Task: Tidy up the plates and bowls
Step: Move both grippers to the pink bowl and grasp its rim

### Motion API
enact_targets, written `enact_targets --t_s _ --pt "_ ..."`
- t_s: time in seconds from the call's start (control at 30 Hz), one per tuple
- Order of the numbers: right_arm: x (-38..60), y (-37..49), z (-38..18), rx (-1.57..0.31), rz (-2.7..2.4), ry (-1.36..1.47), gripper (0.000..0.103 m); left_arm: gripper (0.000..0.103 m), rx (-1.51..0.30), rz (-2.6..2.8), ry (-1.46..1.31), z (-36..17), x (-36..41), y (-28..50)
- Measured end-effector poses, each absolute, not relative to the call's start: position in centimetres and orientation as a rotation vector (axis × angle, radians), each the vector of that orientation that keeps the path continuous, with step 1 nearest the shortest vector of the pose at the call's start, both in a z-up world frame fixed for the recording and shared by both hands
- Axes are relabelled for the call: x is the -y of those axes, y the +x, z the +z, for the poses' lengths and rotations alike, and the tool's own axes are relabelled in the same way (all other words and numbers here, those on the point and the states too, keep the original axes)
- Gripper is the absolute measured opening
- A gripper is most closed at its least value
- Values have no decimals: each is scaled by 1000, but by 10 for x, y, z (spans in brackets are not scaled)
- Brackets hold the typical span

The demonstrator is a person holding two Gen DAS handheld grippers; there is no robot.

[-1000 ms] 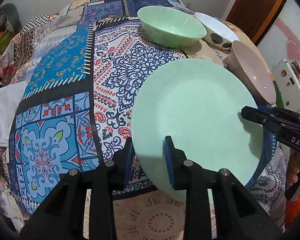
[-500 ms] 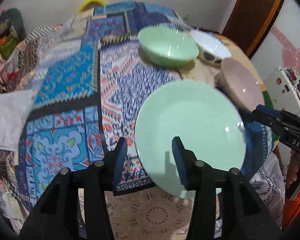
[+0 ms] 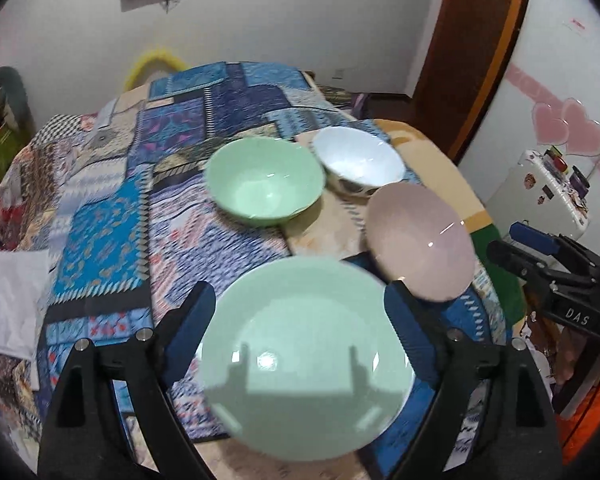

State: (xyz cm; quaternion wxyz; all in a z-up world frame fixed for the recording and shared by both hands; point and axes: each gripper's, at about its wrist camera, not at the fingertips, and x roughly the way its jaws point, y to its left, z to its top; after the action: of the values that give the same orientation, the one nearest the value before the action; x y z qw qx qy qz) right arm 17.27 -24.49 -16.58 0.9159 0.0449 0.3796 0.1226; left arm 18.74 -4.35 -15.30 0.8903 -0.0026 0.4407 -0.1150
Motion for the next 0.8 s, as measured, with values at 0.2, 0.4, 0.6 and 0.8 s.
enact_targets --t_s 0.2,0.4,0.6,0.8 --pt "267 185 -176 -800 201 133 70 87 -945 -275 2 -170 75 220" --pt "280 200 -198 -849 171 164 70 87 -967 -305 51 -193 103 244" --pt "286 211 -219 -877 168 199 69 69 -994 -343 105 -216 127 259" --pt "288 217 -234 -921 196 223 43 46 -1033 -362 109 -232 137 273"
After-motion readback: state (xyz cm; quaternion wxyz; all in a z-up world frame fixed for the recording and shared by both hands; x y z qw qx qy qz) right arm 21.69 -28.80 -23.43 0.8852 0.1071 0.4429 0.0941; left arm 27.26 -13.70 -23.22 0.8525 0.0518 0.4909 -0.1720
